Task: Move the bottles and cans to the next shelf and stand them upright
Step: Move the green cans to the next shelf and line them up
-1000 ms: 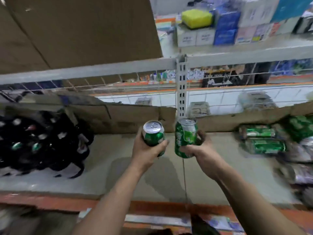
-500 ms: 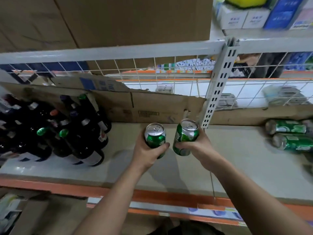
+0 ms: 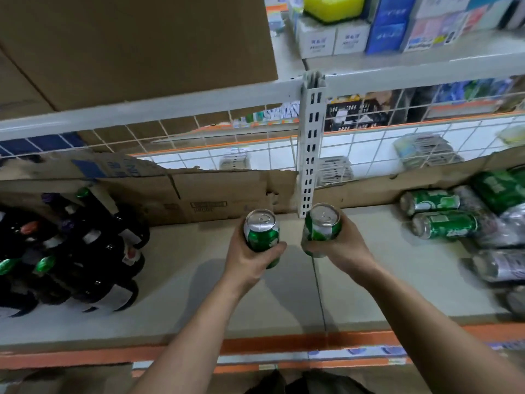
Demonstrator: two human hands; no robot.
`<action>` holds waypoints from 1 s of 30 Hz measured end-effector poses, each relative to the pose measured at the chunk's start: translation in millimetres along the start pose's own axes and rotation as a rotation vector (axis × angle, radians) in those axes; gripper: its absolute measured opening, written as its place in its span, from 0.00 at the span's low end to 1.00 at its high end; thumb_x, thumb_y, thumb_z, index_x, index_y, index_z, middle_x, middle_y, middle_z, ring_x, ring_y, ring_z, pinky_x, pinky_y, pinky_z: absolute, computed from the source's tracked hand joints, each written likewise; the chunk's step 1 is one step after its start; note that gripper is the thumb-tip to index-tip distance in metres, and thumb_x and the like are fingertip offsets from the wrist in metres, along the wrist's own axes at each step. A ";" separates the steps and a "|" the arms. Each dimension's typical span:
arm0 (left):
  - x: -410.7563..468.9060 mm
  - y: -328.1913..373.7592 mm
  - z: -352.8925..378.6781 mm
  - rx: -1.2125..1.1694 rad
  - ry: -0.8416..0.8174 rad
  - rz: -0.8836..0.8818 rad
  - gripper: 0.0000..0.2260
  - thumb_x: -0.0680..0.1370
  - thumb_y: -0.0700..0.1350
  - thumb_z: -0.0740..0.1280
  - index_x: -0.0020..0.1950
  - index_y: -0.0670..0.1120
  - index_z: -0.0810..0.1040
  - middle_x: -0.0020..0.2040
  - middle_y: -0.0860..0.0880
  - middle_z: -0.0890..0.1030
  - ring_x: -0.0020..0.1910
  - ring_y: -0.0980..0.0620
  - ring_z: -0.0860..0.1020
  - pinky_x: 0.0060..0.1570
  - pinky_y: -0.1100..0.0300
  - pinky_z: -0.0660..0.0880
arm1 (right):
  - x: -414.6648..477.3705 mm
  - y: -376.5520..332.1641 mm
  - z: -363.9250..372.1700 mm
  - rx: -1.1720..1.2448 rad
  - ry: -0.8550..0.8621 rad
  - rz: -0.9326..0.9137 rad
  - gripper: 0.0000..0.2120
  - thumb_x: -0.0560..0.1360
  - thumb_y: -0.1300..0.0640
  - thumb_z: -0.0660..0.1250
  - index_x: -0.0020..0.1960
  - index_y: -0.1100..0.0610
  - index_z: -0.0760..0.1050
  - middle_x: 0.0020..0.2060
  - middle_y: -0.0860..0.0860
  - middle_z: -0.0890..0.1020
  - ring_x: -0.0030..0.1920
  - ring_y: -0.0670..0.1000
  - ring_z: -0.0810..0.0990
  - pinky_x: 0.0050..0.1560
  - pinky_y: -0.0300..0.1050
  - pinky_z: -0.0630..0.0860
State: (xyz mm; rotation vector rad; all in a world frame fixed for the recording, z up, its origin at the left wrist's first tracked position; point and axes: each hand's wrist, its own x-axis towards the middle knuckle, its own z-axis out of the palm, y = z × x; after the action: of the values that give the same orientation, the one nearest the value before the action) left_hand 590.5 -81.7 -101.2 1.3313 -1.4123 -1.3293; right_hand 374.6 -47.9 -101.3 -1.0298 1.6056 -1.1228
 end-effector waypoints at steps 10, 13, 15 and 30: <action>8.2 -41.0 87.8 0.138 -0.022 -0.043 0.28 0.66 0.35 0.82 0.59 0.54 0.76 0.53 0.52 0.84 0.53 0.54 0.83 0.51 0.61 0.81 | 3.6 82.4 -55.5 -0.070 0.073 -0.047 0.31 0.64 0.62 0.82 0.63 0.51 0.74 0.55 0.48 0.83 0.55 0.47 0.83 0.57 0.53 0.82; 7.3 -52.4 96.0 0.200 0.010 -0.042 0.29 0.66 0.35 0.82 0.61 0.52 0.76 0.54 0.51 0.84 0.54 0.52 0.83 0.48 0.64 0.80 | 5.6 89.1 -57.8 -0.100 0.010 -0.071 0.32 0.65 0.62 0.82 0.64 0.48 0.72 0.55 0.44 0.82 0.56 0.44 0.82 0.56 0.46 0.81; 5.4 -57.1 94.9 0.264 0.024 -0.021 0.31 0.65 0.41 0.84 0.64 0.52 0.76 0.53 0.53 0.84 0.53 0.53 0.84 0.48 0.64 0.81 | 6.1 94.1 -60.7 -0.112 -0.024 -0.073 0.34 0.65 0.62 0.81 0.65 0.47 0.71 0.56 0.44 0.81 0.57 0.44 0.82 0.55 0.42 0.80; -7.6 -57.0 50.4 0.261 0.216 -0.122 0.17 0.67 0.41 0.82 0.53 0.46 0.83 0.45 0.49 0.86 0.43 0.58 0.84 0.38 0.73 0.75 | 10.5 84.0 3.8 -0.168 -0.059 -0.070 0.26 0.65 0.57 0.83 0.58 0.46 0.76 0.49 0.41 0.83 0.51 0.36 0.81 0.53 0.36 0.79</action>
State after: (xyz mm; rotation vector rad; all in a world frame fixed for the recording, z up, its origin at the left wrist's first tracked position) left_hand 552.9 -60.2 -164.2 1.7027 -1.4060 -1.0642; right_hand 364.4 -38.3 -184.9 -1.2255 1.6486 -1.0070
